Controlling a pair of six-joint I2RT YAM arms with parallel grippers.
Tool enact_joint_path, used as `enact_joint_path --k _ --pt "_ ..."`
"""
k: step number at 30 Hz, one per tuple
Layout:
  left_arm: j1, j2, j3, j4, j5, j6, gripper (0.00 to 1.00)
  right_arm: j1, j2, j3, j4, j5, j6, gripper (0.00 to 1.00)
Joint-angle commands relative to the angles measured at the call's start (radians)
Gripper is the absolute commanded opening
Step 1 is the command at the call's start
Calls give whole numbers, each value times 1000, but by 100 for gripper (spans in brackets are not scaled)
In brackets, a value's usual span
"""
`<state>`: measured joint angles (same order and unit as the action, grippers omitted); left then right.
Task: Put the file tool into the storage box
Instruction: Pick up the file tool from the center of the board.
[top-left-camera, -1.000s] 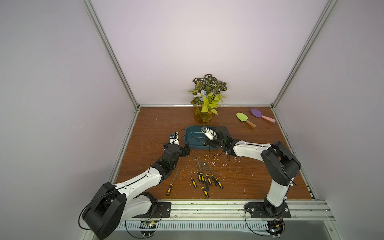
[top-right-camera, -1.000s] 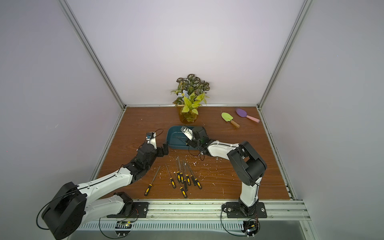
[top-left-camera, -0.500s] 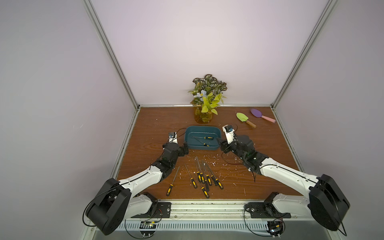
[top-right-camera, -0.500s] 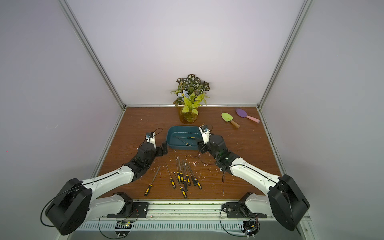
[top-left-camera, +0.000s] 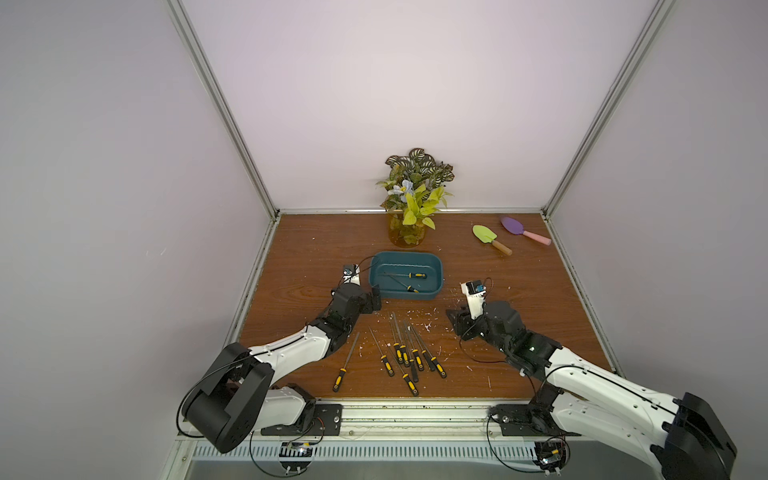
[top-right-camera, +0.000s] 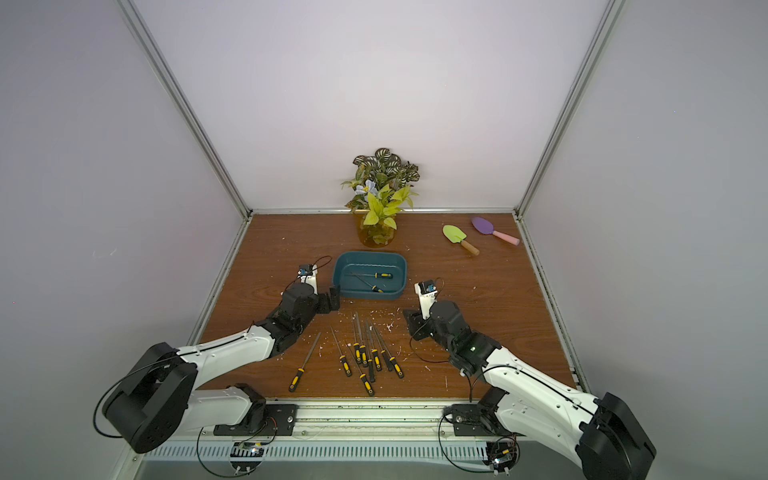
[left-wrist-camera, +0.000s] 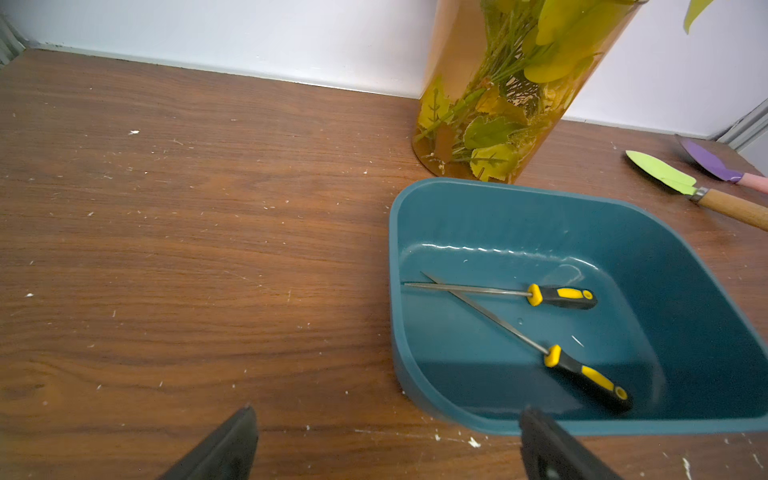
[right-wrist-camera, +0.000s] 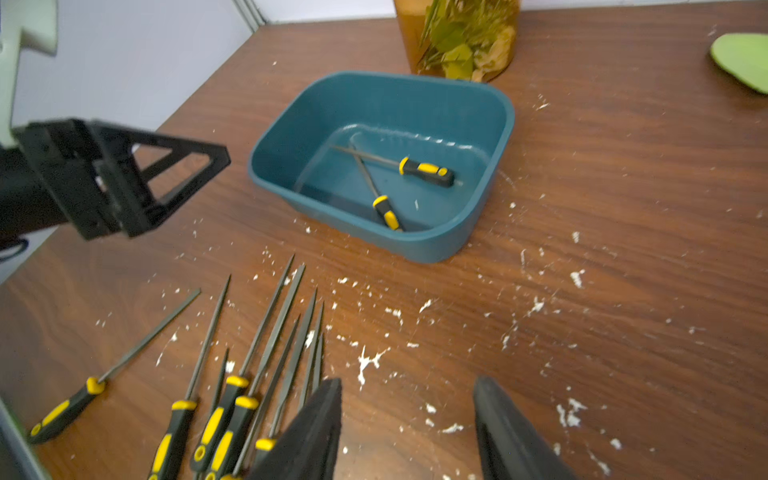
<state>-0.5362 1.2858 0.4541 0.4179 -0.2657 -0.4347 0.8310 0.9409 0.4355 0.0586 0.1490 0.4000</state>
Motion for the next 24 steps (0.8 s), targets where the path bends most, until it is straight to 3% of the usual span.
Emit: enact_joint_path --k 1,9,24 --pt "8 -17 12 5 -2 17 99 82 16 -3 -46 56 58 56" --pt "8 -29 11 1 -11 29 100 247 99 -57 -69 132 159 53" --pt "8 -38 2 12 -10 28 100 400 50 -126 -95 150 257 53"
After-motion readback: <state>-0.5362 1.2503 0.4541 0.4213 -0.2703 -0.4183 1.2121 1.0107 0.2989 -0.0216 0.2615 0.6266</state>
